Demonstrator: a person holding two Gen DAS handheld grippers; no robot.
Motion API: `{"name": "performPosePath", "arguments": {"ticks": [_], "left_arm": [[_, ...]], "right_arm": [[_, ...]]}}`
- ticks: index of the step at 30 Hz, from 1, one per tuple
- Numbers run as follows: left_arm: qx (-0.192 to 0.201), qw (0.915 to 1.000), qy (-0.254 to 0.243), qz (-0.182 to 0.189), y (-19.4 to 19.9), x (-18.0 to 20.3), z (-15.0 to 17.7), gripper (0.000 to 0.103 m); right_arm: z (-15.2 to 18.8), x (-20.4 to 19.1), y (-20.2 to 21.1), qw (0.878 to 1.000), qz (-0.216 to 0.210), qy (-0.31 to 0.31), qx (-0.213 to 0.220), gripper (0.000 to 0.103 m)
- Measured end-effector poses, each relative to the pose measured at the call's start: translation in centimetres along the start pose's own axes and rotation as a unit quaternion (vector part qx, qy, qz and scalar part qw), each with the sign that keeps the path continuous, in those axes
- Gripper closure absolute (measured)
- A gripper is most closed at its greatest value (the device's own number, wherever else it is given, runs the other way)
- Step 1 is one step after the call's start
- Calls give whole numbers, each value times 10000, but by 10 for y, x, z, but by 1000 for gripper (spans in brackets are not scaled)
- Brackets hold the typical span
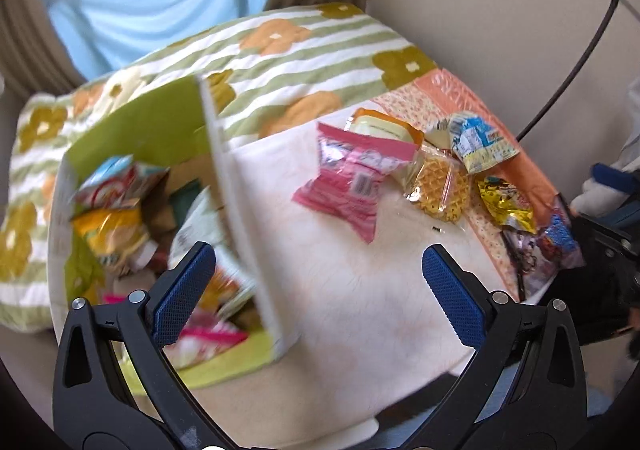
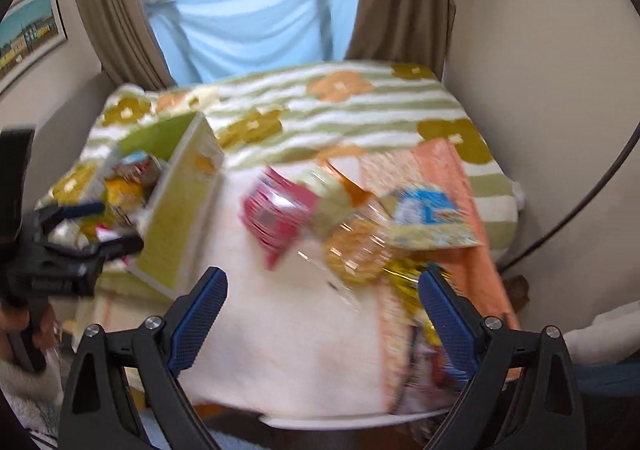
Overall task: Organize snacks
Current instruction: 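Move both grippers back over the snacks left on the table, then grasp the pink striped bag with the left gripper while the right gripper grasps the yellow chocolate bag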
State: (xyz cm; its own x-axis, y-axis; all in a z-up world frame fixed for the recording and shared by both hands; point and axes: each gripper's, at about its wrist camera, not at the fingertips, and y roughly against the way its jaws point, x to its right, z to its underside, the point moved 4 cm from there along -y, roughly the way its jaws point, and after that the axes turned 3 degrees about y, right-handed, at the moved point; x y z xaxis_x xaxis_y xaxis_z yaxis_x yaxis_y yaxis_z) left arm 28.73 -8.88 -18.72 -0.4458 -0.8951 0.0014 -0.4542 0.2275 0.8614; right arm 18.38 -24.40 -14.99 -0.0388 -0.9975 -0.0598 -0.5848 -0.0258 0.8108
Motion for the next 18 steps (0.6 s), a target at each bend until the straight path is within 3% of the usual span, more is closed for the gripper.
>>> {"name": "performPosePath", "arguments": {"ticks": [4, 10, 18], "left_arm": [[-365, 9979, -160, -504, -36, 21, -24, 1], [-935, 9931, -308, -634, -80, 33, -41, 1], [-1683, 9821, -678, -504, -139, 36, -54, 1]], "right_arm": [[6, 34, -2, 9985, 233, 418, -257, 8], [9, 88, -28, 9971, -287, 423, -560, 8], [17, 96, -74, 9919, -540, 548, -1014, 8]]}}
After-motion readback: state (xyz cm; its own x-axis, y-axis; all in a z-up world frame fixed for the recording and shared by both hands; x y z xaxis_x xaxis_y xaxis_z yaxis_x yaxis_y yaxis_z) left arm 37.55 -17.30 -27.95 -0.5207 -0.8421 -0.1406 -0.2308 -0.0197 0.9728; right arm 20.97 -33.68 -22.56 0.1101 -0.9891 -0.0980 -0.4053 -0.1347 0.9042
